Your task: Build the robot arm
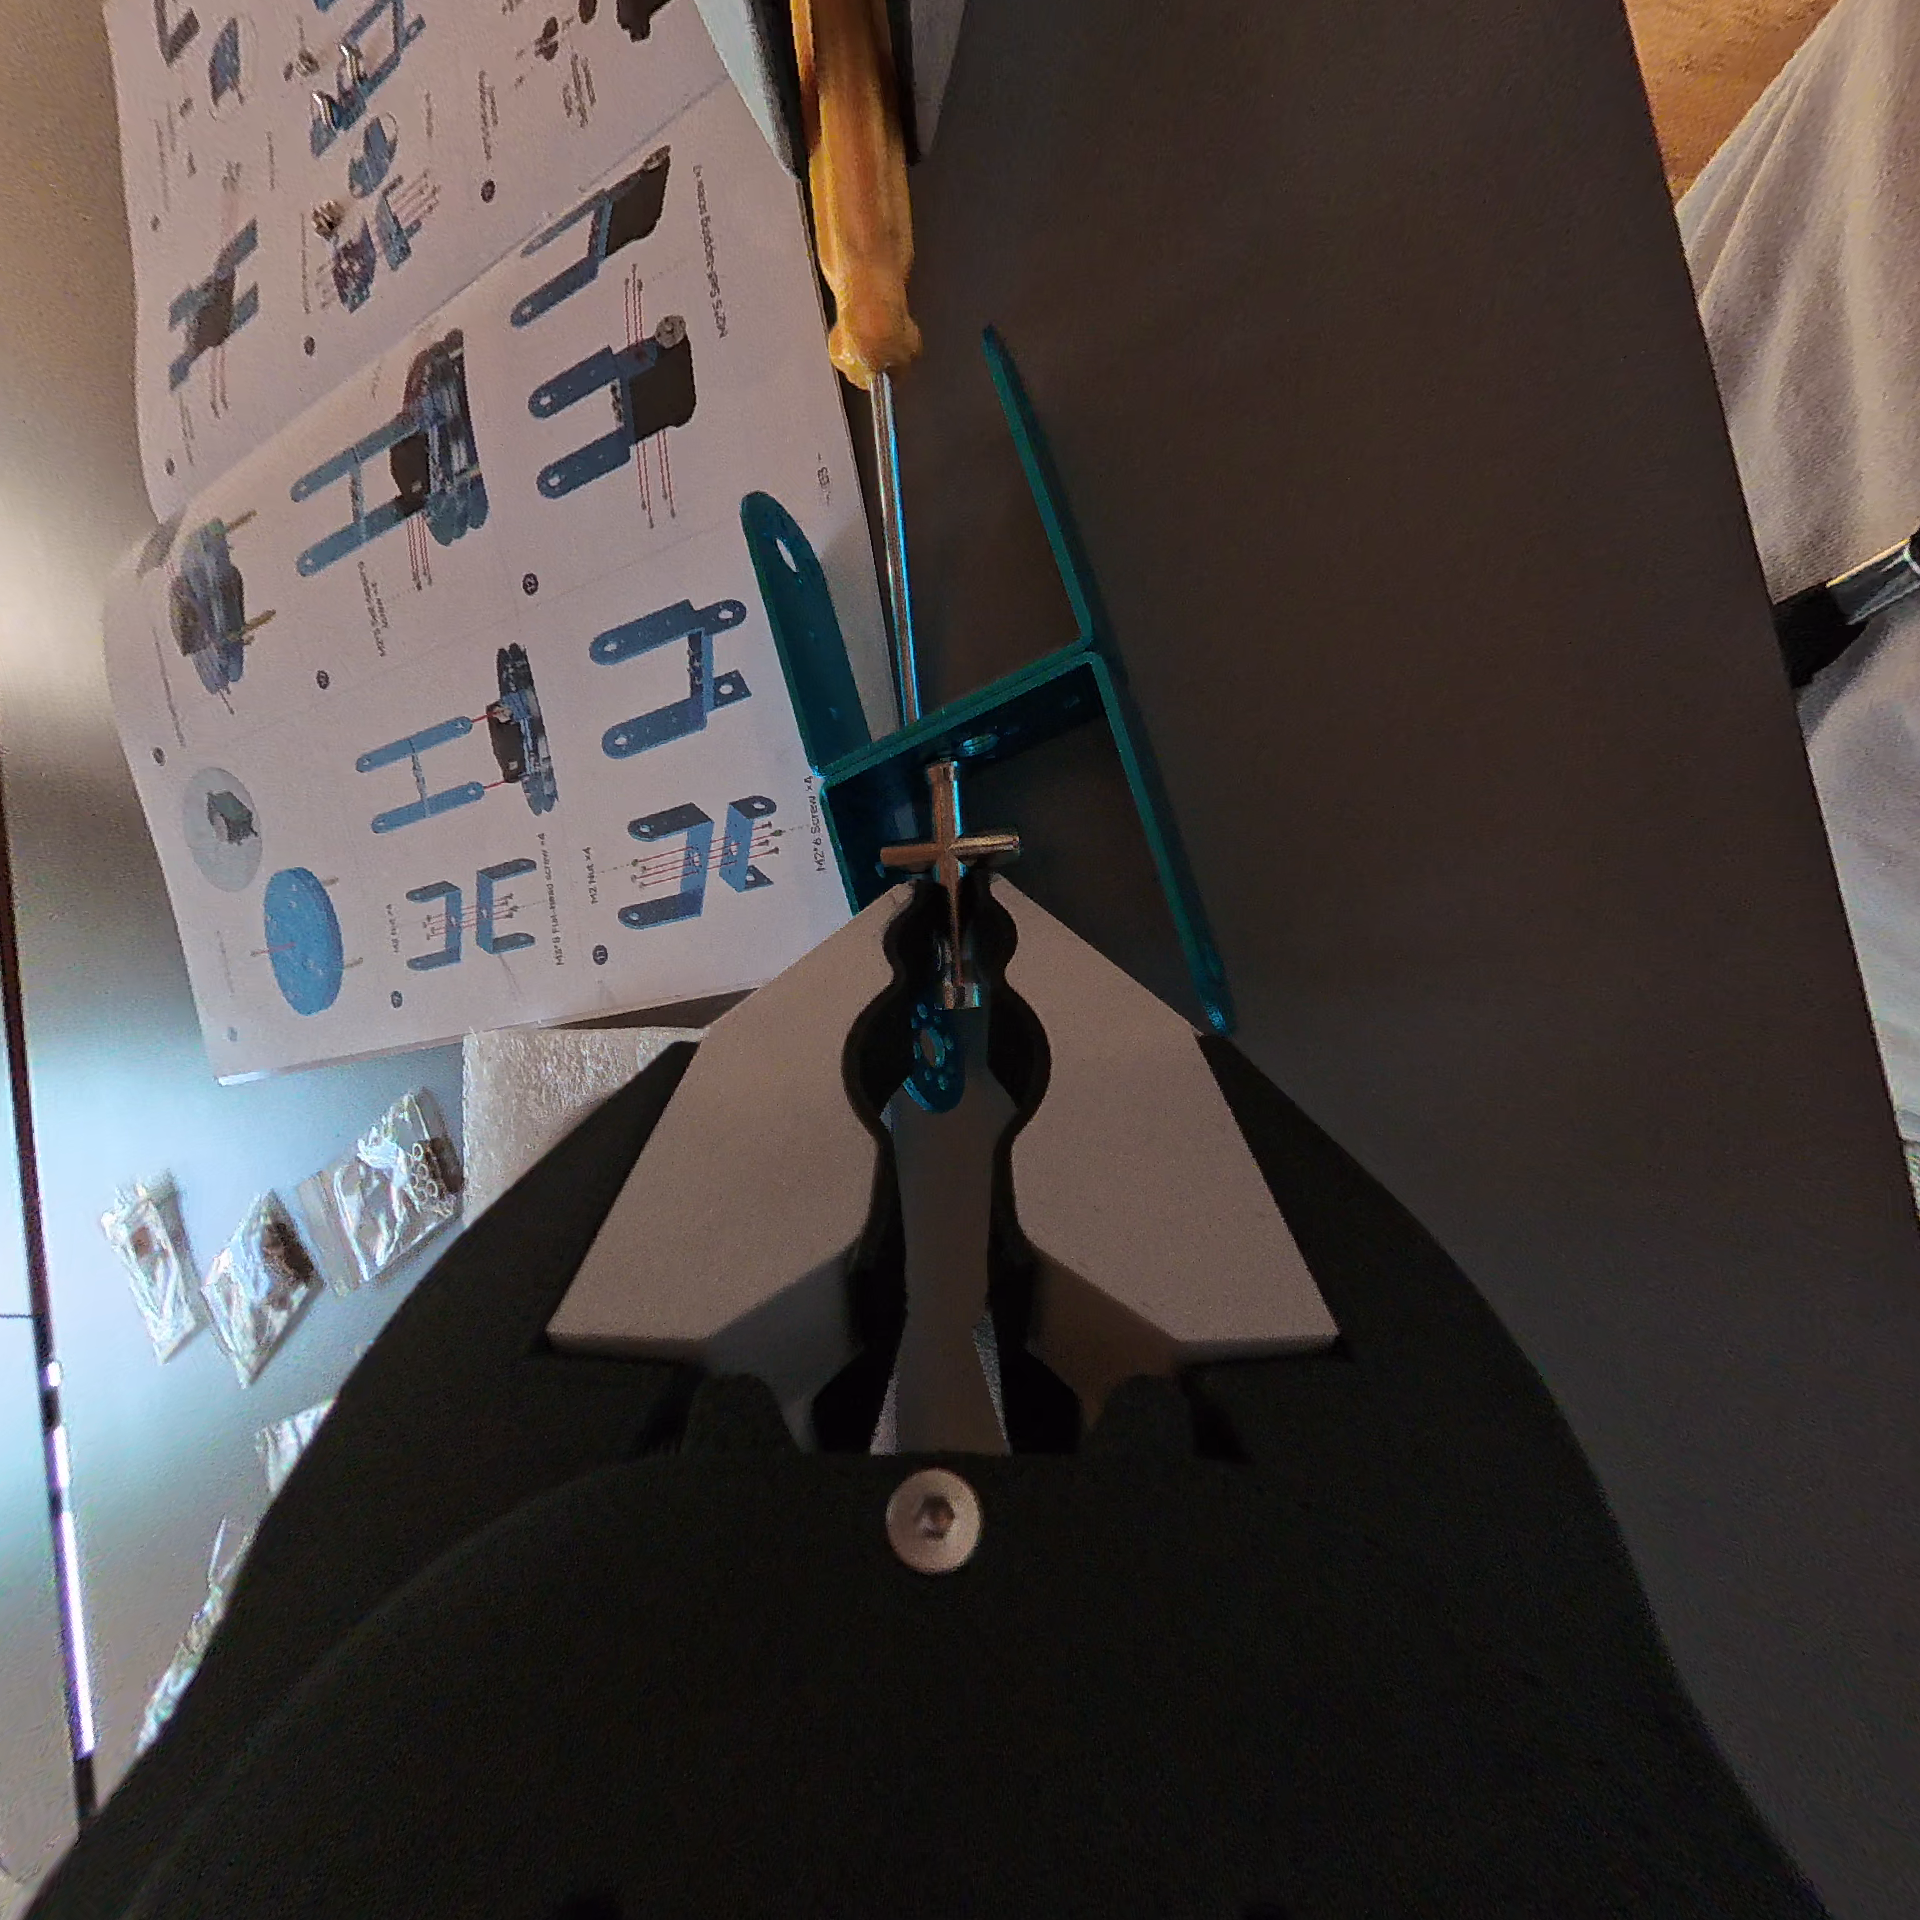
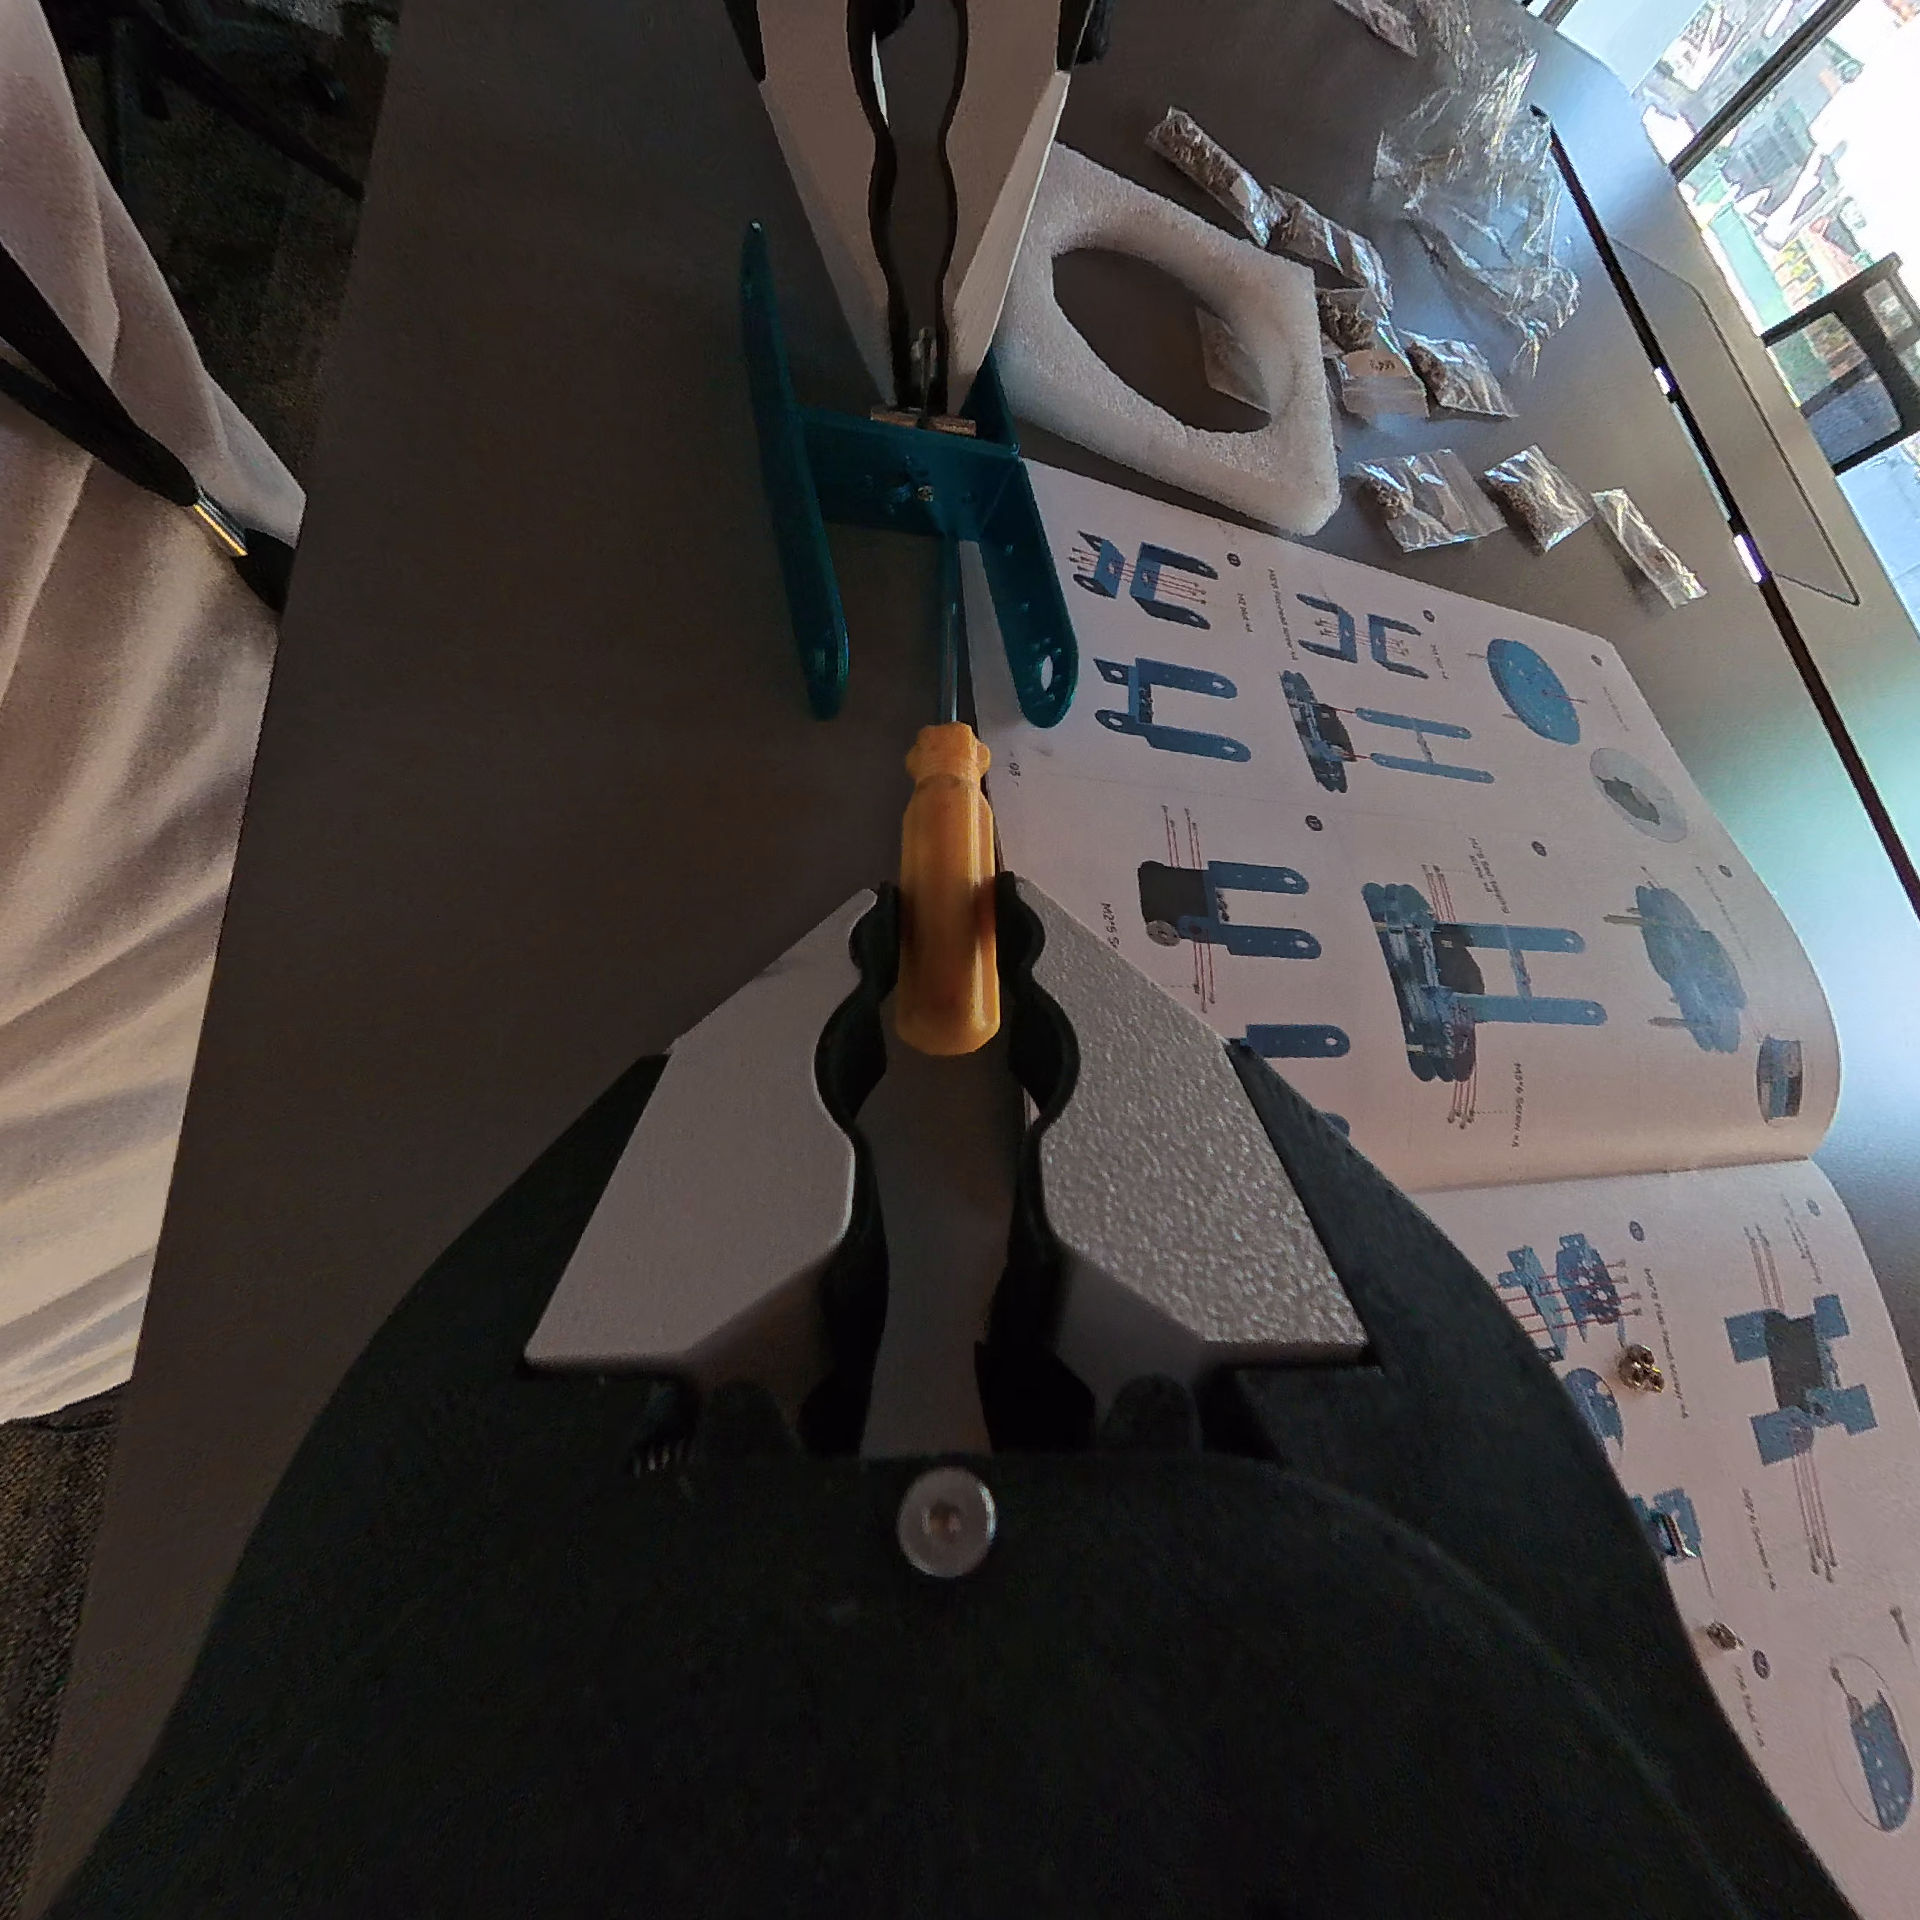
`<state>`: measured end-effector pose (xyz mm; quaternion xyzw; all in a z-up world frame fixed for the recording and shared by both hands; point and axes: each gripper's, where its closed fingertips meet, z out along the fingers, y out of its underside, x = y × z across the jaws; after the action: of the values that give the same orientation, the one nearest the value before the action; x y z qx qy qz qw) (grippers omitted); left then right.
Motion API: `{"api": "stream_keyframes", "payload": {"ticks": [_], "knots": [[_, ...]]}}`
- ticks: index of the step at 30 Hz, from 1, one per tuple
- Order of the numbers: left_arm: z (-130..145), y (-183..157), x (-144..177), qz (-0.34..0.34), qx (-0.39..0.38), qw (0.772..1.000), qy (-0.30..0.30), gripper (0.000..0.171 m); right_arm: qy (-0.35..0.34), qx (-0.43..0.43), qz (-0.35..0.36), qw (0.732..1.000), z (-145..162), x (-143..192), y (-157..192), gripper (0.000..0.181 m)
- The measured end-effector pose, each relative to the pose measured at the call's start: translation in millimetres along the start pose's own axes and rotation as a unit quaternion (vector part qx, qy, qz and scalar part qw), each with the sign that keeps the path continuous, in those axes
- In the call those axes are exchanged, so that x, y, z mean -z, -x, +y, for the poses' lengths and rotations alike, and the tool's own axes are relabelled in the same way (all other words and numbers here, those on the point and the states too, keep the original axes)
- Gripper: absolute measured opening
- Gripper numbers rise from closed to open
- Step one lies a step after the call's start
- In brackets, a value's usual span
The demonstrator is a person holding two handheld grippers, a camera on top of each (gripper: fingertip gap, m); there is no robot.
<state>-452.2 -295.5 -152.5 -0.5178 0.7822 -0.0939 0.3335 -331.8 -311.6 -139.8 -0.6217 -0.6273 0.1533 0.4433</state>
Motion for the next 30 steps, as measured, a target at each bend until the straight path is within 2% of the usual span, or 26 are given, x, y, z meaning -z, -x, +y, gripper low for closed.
{"api": "stream_keyframes", "payload": {"ticks": [8,16,24,30], "knots": [[-1,-2,1,0.016,0.051,0.998,0.044,0.005,-0.014,-0.008,-0.001,1.0,-6,2,6,0.018],[-1,-8,4,0.029,0.138,0.986,0.085,0.005,-0.019,-0.014,0.015,1.0,-12,2,15,0.018],[2,-8,5,0.016,0.156,0.984,0.089,0.005,-0.005,-0.02,0.041,0.999,-17,0,20,0.018],[5,-5,6,-0.002,0.138,0.988,0.072,0.005,-0.003,-0.006,0.058,0.998,-20,0,17,0.017]]}}
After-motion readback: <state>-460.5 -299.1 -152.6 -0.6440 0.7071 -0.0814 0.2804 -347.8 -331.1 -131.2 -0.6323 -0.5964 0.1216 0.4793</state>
